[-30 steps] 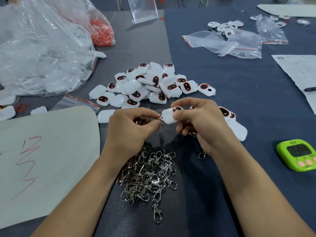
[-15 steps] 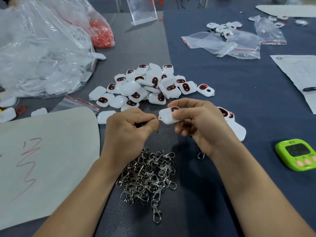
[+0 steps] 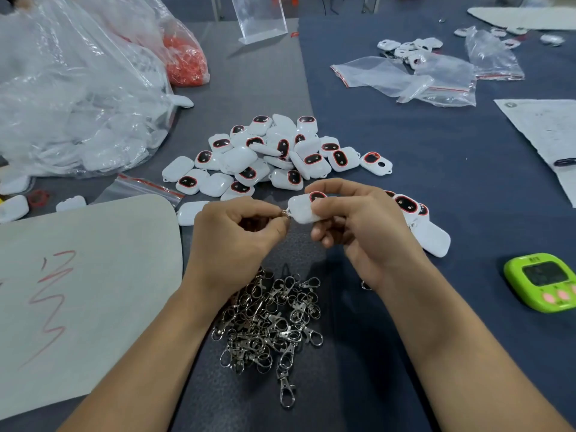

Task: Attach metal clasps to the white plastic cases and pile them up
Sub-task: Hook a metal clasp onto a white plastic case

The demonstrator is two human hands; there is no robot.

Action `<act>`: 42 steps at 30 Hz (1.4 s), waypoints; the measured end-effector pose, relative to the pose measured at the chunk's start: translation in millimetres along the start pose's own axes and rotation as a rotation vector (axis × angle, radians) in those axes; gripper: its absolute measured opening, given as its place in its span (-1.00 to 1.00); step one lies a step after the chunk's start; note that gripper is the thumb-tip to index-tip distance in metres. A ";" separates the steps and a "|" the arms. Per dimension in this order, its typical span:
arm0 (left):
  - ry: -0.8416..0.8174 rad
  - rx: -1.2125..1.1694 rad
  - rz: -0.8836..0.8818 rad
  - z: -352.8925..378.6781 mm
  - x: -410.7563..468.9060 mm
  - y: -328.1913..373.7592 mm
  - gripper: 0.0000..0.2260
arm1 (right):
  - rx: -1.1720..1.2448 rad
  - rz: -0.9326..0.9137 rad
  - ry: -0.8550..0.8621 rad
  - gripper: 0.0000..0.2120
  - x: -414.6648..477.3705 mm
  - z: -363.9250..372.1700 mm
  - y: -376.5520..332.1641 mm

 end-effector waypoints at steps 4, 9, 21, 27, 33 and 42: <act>-0.110 -0.266 -0.126 4.2 0.7 2.2 -0.79 | 0.088 0.065 0.003 -0.81 1.1 -0.3 0.7; -0.106 -0.410 -0.190 5.3 2.6 3.3 -0.91 | 0.094 0.084 -0.005 -0.80 1.1 0.6 2.3; -0.080 0.380 0.322 -0.4 -0.7 5.9 -0.90 | -0.092 -0.159 0.064 -0.80 -3.3 6.0 8.5; -0.036 -0.097 0.004 -0.3 2.9 2.2 -0.84 | 0.182 0.032 0.034 -0.80 0.3 5.2 8.0; -0.051 -0.276 -0.076 3.2 1.1 5.9 -0.82 | 0.176 0.042 0.002 -0.82 -1.6 7.7 10.3; -0.166 0.523 0.366 1.9 -2.2 6.3 -0.79 | -0.703 -0.504 0.074 -0.82 -8.9 11.9 16.6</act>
Point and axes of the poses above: each hand's wrist, its own x-axis towards the middle knuckle, its own z-axis out of the palm, y = z × x, the point moved 2 cm from there along x, towards the middle knuckle, and after that the axes turned 9 degrees about x, right-handed, at the moved point
